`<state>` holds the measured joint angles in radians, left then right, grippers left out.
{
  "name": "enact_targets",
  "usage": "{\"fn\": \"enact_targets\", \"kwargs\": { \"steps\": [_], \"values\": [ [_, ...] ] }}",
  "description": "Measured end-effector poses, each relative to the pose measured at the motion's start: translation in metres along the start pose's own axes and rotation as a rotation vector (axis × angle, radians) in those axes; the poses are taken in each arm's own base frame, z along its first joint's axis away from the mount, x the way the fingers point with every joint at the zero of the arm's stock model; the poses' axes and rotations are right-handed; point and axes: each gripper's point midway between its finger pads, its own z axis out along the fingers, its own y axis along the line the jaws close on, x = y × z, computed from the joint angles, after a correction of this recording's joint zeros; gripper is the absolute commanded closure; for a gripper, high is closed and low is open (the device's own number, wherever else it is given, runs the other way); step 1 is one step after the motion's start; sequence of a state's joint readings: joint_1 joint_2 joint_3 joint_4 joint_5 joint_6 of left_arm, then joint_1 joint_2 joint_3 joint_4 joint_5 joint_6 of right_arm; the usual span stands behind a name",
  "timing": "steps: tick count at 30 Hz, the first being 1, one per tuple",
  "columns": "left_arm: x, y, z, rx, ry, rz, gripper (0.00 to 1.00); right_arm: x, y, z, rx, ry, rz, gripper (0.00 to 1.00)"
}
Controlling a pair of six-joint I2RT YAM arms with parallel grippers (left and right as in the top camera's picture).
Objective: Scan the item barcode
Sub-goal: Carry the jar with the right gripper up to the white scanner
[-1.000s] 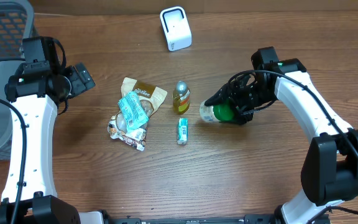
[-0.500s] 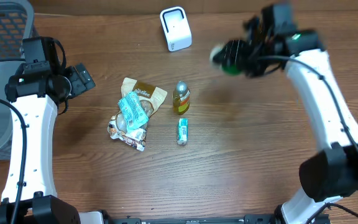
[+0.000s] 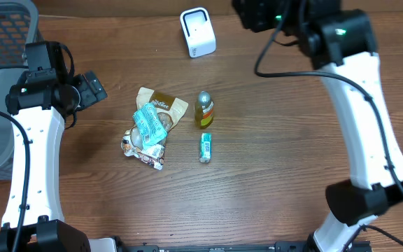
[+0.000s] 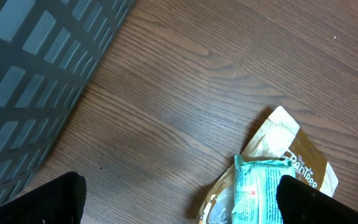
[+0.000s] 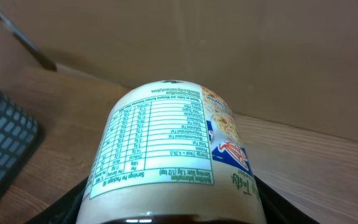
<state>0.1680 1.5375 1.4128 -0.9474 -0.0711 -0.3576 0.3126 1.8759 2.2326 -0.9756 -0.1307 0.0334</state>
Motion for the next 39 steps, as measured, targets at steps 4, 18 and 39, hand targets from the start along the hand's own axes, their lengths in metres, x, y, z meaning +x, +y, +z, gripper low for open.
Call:
{"fn": "enact_targets", "kwargs": {
  "steps": [4,18,39],
  "values": [
    [0.0,0.0,0.0,0.0,0.0,0.0,0.0,0.012,0.013,0.044,-0.024,0.028,-0.027,0.82],
    [0.0,0.0,0.0,0.0,0.0,0.0,0.0,0.048,-0.008,0.212,-0.029,-0.067,-0.046,0.82],
    [0.0,0.0,0.0,0.0,0.0,0.0,0.0,0.1,-0.024,0.298,-0.037,-0.116,-0.025,0.82]
  ]
}}
